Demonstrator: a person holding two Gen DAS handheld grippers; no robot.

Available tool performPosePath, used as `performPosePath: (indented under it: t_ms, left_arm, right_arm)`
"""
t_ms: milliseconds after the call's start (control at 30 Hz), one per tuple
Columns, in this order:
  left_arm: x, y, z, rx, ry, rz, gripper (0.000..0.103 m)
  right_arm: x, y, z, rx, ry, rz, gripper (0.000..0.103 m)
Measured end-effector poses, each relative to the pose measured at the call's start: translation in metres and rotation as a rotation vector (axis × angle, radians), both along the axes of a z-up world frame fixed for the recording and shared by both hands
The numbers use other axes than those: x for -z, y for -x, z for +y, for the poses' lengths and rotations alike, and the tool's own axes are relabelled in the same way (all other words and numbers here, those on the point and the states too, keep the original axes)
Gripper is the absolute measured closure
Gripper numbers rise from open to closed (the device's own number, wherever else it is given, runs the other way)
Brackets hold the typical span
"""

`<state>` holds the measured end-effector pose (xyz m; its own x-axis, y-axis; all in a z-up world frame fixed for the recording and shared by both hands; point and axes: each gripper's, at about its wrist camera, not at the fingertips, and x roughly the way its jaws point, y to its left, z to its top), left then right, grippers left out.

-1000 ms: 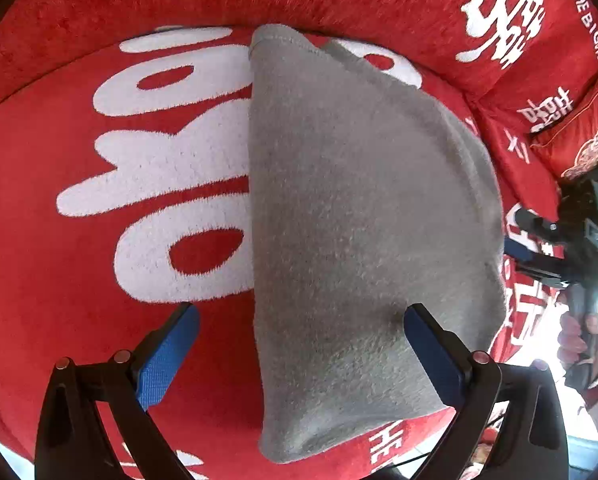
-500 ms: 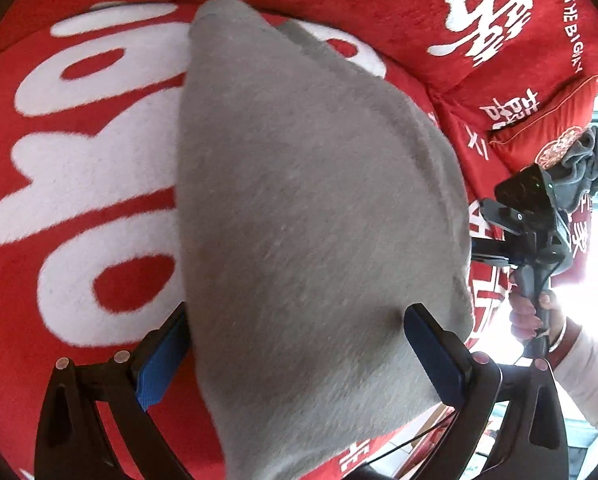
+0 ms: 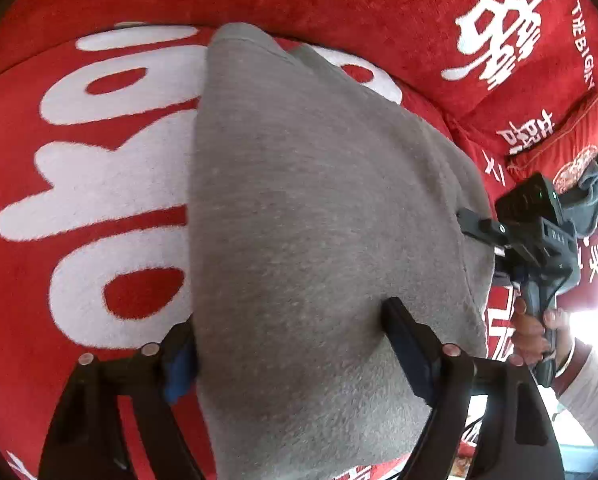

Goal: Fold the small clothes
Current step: 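Grasp the folded grey sweater edge with both grippers and lift it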

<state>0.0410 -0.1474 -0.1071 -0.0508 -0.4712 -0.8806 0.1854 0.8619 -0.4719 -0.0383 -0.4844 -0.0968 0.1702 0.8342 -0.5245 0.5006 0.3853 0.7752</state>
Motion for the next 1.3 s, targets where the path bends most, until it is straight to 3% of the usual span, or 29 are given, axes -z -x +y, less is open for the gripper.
performPosePath:
  t_ms: [100, 200, 233, 267, 400, 533, 567, 633, 700, 733, 767, 1033, 1300]
  left_arm:
    - [0.001, 0.000, 0.001, -0.007, -0.002, 0.000, 0.020]
    - [0.004, -0.003, 0.000, -0.014, 0.004, 0.015, 0.017]
    - [0.004, -0.003, 0.000, -0.013, 0.005, 0.017, 0.017]
    - [0.004, -0.004, 0.000, -0.010, 0.008, 0.016, 0.017]
    - [0.007, -0.004, -0.004, 0.010, 0.019, 0.014, 0.013]
    - [0.007, -0.005, -0.005, 0.011, 0.017, 0.013, 0.013]
    - [0.006, -0.005, -0.005, 0.010, 0.011, 0.008, 0.015]
    - [0.003, -0.003, -0.004, 0.004, -0.008, -0.015, 0.030]
    - [-0.003, 0.000, 0.000, -0.004, 0.003, -0.038, 0.043]
    - [-0.005, 0.000, 0.002, -0.007, 0.012, -0.044, 0.051]
    - [-0.009, 0.001, 0.005, -0.011, 0.026, -0.050, 0.054]
    - [-0.033, 0.007, 0.029, -0.050, 0.161, -0.054, 0.059]
    - [-0.072, 0.028, 0.075, -0.084, 0.206, -0.088, 0.059]
  right_arm:
    - [-0.008, 0.008, -0.002, 0.028, 0.002, -0.011, 0.063]
    - [-0.014, 0.022, -0.011, 0.043, 0.031, 0.022, 0.049]
    - [-0.016, 0.026, -0.014, 0.043, 0.027, 0.025, 0.040]
    - [-0.018, 0.032, -0.017, 0.040, 0.017, 0.022, 0.038]
    - [-0.013, 0.037, -0.022, 0.032, -0.025, 0.019, 0.038]
    - [-0.004, 0.015, -0.012, 0.027, -0.078, -0.042, 0.038]
    - [-0.003, 0.008, -0.006, 0.014, -0.081, -0.053, 0.038]
    - [-0.002, 0.001, 0.003, -0.012, -0.074, -0.068, 0.038]
    - [-0.002, 0.002, 0.007, -0.028, -0.043, -0.059, 0.045]
    - [-0.001, 0.003, 0.008, -0.024, -0.033, -0.047, 0.060]
    - [-0.001, 0.007, 0.007, -0.001, -0.032, -0.037, 0.062]
    - [-0.028, 0.012, 0.019, 0.073, -0.039, -0.056, 0.064]
    - [-0.073, 0.009, 0.053, 0.057, -0.057, -0.083, 0.064]
